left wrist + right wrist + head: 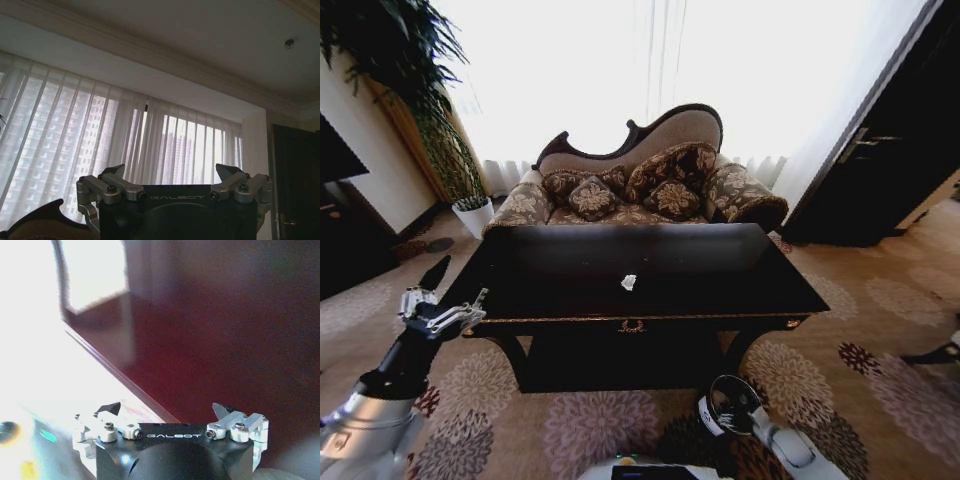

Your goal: Move to the front of the table and place the trash on the table into the trash bin.

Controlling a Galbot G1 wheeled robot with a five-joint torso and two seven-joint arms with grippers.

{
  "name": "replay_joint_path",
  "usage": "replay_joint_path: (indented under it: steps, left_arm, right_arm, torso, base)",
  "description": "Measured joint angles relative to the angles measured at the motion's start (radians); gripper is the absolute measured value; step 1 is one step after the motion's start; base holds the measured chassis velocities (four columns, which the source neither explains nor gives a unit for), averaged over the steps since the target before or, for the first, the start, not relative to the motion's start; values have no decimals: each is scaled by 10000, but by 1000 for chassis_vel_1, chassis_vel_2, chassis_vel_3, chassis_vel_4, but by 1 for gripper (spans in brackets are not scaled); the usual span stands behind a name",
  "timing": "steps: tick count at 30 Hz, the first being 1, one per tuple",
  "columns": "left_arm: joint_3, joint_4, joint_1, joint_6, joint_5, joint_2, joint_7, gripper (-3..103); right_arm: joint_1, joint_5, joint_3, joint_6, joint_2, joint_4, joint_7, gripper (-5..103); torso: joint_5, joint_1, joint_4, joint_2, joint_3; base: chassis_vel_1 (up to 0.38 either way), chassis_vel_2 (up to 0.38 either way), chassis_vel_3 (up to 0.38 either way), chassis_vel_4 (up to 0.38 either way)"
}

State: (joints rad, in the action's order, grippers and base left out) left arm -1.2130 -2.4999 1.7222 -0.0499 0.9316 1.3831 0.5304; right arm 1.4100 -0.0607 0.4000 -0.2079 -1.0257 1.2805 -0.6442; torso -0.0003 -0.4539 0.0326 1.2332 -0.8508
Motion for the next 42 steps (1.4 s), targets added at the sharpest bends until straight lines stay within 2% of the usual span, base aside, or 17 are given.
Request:
replay_joint_path:
  steps: [3, 5, 6, 7, 9, 11, 13, 16, 23, 27, 28, 32, 33, 35, 38, 39, 42]
  left_arm:
    - [-48, 0, -36, 2, 15, -23, -61, 100]
    - [-82, 0, -57, 3, 68, -30, -112, 100]
    - [-83, 0, -59, -14, 154, -14, -139, 100]
    - [-83, 0, -59, -14, 154, -14, -139, 100]
    - [-50, 0, -57, -41, 190, 34, -148, 100]
    - [7, 0, -38, -43, 169, 71, -148, 100]
    - [13, 0, -26, -43, 165, 77, -147, 100]
    - [-51, 0, 55, -34, 234, 90, -144, 100]
    - [-39, 0, 79, -34, 266, 102, -141, 100]
    - [82, 0, 59, -31, 184, 107, -125, 100]
    - [82, 0, 59, -31, 184, 107, -125, 100]
    - [262, 0, 54, -3, 57, 140, -111, 100]
    - [262, 0, 54, -3, 57, 140, -111, 100]
    - [265, 0, -29, -3, 55, 111, -114, 100]
    - [352, 0, -194, 21, -58, 65, -114, 100]
    - [352, 0, -194, 21, -58, 65, -114, 100]
    - [552, 0, -265, 36, -178, 162, -111, 100]
  right_arm:
    - [184, -136, 142, -426, -28, 329, -758, 100]
    - [398, -417, 280, -1047, -62, 627, -1975, 100]
    - [646, -844, 386, -1589, -110, 921, -3336, 100]
    - [646, -844, 386, -1589, -110, 921, -3336, 100]
    - [1114, -1668, 576, -1985, -212, 1637, -4881, 100]
    - [1645, -2626, 836, -2028, -457, 2714, -5793, 100]
    - [1753, -2808, 901, -2000, -536, 2988, -5924, 100]
    - [2434, -4231, 1326, -1588, -1217, 5016, -6507, 100]
    - [2804, -5396, 1824, -935, -1782, 6655, -6357, 100]
    - [2751, -6181, 1647, -825, -1909, 7363, -4928, 100]
    - [2751, -6181, 1647, -825, -1909, 7363, -4928, 100]
    - [2369, -6243, 1459, -638, -1984, 8010, -2510, 100]
    - [2369, -6243, 1459, -638, -1984, 8010, -2510, 100]
    - [2256, -6167, 1398, -489, -1985, 8237, -1500, 100]
    - [2113, -6102, 1250, 60, -1964, 8922, 1043, 100]
    - [2113, -6102, 1250, 60, -1964, 8922, 1043, 100]
    - [2030, -5822, 1141, 573, -1927, 9552, 3295, 100]
  torso:
    - [0, 0, -2, 0, 0]
    - [-2, 0, -2, 0, 0]
    - [0, 0, -1, 0, 0]
    - [0, 0, -1, 0, 0]
    - [0, 0, 0, 0, 0]
    - [-1, 0, 0, 0, 0]
    - [0, 0, 0, 1, 0]
    - [-2, 0, -1, 0, 0]
    - [-2, 1, 0, 1, 0]
    - [1, 0, 0, 0, 0]
    - [1, 0, 0, 0, 0]
    - [0, 0, -2, 0, 0]
    - [0, 0, -2, 0, 0]
    - [1, 0, -3, 0, 0]
    - [1, 0, -1, 0, -1]
    - [1, 0, -1, 0, -1]
    - [0, 0, 0, 0, -1]
  base:
    - [0, 0, 0, 0]
    - [0, 0, 0, 0]
    - [0, 0, 0, 0]
    - [0, 0, 0, 0]
    - [0, 0, 0, 0]
    - [0, 0, 0, 0]
    - [0, 0, 0, 0]
    - [0, 0, 0, 0]
    - [0, 0, 0, 0]
    - [0, 0, 0, 0]
    - [0, 0, 0, 0]
    - [0, 0, 0, 0]
    - [0, 0, 0, 0]
    - [0, 0, 0, 0]
    - [0, 0, 0, 0]
    - [0, 0, 0, 0]
    - [0, 0, 0, 0]
